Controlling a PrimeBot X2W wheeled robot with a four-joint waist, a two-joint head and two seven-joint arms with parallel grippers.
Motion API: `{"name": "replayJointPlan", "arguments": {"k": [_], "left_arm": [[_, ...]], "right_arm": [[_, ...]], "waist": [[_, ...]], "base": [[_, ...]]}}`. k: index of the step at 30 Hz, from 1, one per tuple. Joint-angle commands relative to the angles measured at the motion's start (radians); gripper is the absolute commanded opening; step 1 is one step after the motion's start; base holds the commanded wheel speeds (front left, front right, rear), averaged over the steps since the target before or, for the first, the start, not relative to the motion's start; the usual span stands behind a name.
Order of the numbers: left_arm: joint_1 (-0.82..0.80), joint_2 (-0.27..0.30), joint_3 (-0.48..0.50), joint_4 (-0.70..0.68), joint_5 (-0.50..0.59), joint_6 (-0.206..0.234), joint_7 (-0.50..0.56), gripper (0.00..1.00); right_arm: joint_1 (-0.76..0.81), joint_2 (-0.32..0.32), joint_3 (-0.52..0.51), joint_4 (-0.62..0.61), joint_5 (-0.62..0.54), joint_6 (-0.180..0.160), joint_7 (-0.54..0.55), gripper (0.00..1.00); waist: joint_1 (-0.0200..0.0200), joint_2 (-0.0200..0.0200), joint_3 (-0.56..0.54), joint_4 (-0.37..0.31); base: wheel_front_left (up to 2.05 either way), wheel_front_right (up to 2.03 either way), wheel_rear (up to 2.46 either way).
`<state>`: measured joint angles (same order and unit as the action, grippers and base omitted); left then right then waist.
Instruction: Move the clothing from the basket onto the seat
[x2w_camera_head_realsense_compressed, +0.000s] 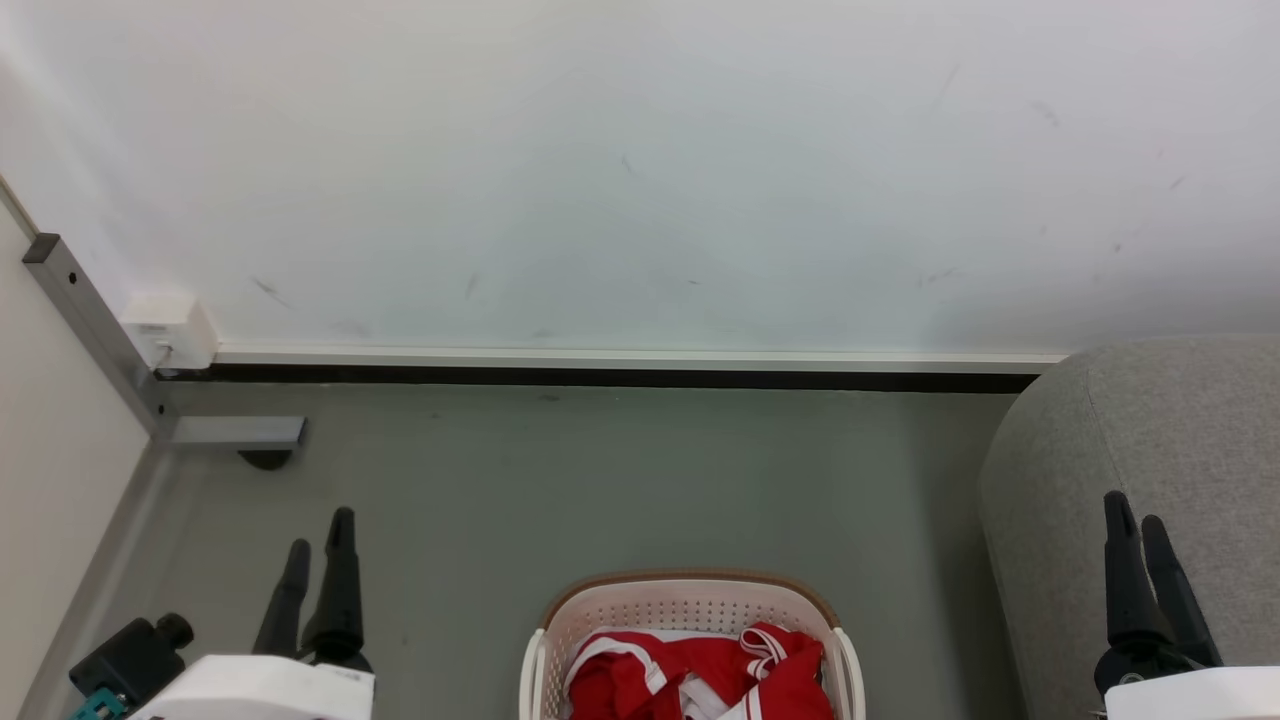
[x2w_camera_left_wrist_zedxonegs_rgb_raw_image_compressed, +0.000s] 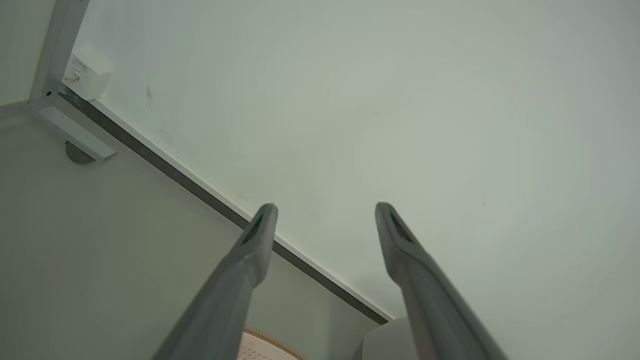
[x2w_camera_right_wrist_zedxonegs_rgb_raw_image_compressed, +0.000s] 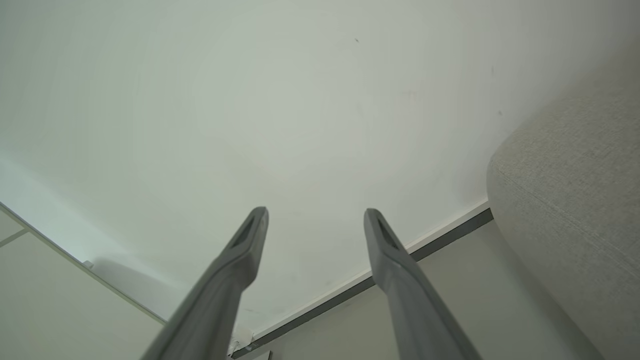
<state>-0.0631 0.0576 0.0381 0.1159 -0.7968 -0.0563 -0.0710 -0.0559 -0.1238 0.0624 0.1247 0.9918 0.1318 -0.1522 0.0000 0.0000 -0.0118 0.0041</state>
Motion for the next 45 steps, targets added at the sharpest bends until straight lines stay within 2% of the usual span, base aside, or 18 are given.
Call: {"name": "replayJointPlan", "arguments": {"k": [1,10,21,33,45], "left_arm": [[-0.007,0.014,-0.003,-0.017,0.039,0.008,-0.006,1.0],[-0.007,0.034,-0.027,-0.014,0.146,0.037,-0.036,1.0],[0.008,0.044,-0.045,-0.014,0.257,0.054,-0.066,1.0],[0.018,0.038,-0.045,-0.022,0.367,0.055,-0.099,1.0],[0.023,0.028,-0.031,-0.016,0.473,0.037,-0.125,1.0]], "right_arm": [[-0.002,-0.003,-0.014,-0.017,-0.038,-0.001,-0.009,1.0],[0.003,0.009,-0.045,0.012,-0.187,-0.001,-0.024,1.0],[0.001,0.021,-0.053,0.038,-0.297,-0.001,-0.042,1.0],[0.002,0.035,-0.062,0.028,-0.399,-0.001,-0.059,1.0],[0.012,0.046,-0.052,0.04,-0.5,-0.001,-0.074,1.0]], "waist": [[0.0,0.0,0.0,0.0],[0.0,0.0,-0.004,0.003],[0.0,0.0,-0.006,0.004],[0.0,0.0,-0.006,0.003],[0.0,0.0,-0.008,0.003]], "base": [[0.0,0.0,0.0],[0.0,0.0,0.0],[0.0,0.0,0.0],[0.0,0.0,0.0],[0.0,0.0,0.0]]}}
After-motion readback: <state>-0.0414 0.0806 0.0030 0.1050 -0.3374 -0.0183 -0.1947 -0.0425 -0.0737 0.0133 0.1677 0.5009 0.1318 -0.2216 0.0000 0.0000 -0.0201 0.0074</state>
